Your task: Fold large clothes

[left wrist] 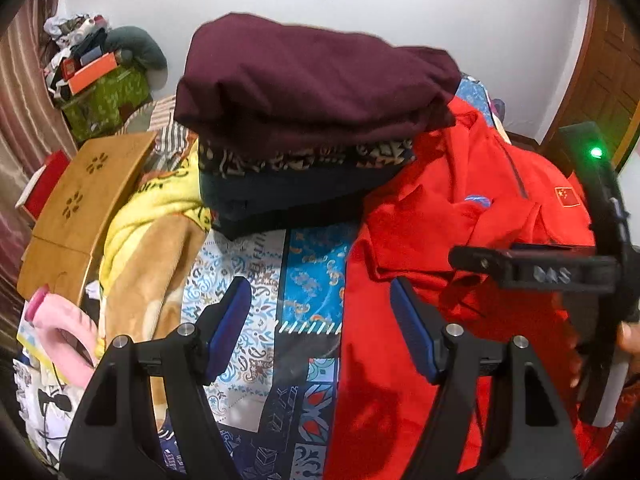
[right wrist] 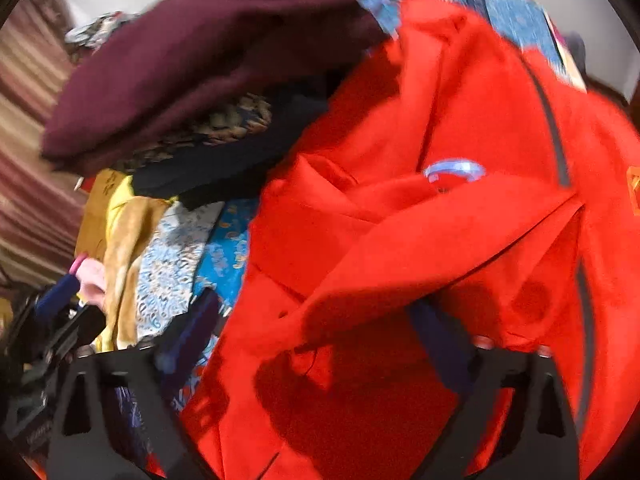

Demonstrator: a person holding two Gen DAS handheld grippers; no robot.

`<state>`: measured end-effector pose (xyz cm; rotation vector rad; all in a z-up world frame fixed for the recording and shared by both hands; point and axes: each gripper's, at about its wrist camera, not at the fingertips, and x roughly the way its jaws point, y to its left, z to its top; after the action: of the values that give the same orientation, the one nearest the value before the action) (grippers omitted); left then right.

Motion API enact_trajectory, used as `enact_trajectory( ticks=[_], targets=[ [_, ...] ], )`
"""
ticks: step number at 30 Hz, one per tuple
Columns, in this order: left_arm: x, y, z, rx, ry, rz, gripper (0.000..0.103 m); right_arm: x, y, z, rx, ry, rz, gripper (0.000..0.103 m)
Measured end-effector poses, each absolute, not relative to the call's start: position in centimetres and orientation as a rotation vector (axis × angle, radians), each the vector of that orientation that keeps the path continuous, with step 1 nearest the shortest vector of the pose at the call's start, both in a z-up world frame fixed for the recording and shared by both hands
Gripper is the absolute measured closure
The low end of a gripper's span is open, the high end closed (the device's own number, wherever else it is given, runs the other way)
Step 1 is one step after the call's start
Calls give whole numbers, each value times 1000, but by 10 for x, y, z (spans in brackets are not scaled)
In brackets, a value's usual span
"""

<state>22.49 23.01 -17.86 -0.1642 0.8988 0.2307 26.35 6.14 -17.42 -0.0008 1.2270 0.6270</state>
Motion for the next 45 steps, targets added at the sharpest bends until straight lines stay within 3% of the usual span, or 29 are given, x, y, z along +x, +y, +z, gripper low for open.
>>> enact_trajectory(
  ticks=[5,8,23,29,31,35,45],
  targets=[
    [234,232,-200,-160,945,232,32,274,50,-184,16,1254,589,80],
    [245,234,-214,-179,987,225,32,278,42,-177,10,1237,626,93],
    [306,195,-259,-203,1115,128,32,303,-68,-74,0,961,630,95],
    [315,182,-270,-198,1155,117,32,305,-89,-73,-46,953,568,95],
    [312,178,-268,-186,1150,107,32,301,-87,-81,-67,986,580,91],
    [302,170,-259,-153,1135,110,32,292,-75,-108,-38,1112,613,66],
    [283,181,-237,-176,1066,147,32,271,-4,-166,105,1361,784,65]
  ],
)
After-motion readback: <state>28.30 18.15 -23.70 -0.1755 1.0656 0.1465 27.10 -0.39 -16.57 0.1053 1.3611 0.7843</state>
